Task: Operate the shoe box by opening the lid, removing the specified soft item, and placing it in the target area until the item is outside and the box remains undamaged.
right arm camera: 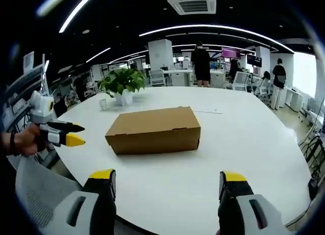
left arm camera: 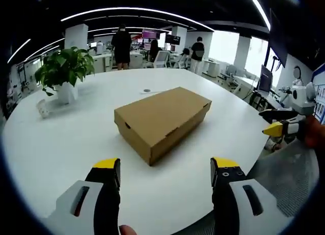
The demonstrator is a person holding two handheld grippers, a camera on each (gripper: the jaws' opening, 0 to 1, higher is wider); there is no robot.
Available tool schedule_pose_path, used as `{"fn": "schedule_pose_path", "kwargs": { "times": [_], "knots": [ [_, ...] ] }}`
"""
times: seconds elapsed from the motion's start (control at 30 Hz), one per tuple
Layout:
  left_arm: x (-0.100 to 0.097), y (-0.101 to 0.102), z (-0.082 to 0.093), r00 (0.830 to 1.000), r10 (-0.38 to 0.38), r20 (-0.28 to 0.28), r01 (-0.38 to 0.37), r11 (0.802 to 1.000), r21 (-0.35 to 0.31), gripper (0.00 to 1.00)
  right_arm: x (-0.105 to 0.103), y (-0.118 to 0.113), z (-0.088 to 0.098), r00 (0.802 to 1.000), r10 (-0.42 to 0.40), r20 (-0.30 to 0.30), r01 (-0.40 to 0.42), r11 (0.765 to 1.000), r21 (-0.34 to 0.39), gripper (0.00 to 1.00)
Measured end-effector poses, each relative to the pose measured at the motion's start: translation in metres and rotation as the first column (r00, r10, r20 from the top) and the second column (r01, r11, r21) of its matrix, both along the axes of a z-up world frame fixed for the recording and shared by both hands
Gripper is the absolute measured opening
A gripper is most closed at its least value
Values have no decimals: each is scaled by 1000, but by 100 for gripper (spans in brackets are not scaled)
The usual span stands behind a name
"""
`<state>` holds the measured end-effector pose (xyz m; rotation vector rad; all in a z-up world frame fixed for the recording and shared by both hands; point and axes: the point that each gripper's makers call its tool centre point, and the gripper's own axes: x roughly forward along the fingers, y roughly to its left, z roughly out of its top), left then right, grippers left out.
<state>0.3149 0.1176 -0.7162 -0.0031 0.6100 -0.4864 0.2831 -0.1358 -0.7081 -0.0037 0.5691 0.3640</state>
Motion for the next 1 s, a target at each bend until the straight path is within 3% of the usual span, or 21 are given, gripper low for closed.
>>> {"fn": "schedule_pose_path", "kwargs": {
  "times": [1.0],
  "knots": [
    [-3,-4,1,1000,-9,-12,9,1000,1,74,1,-2,0,1000,-10,-1,10,1000,8,83]
  ]
}}
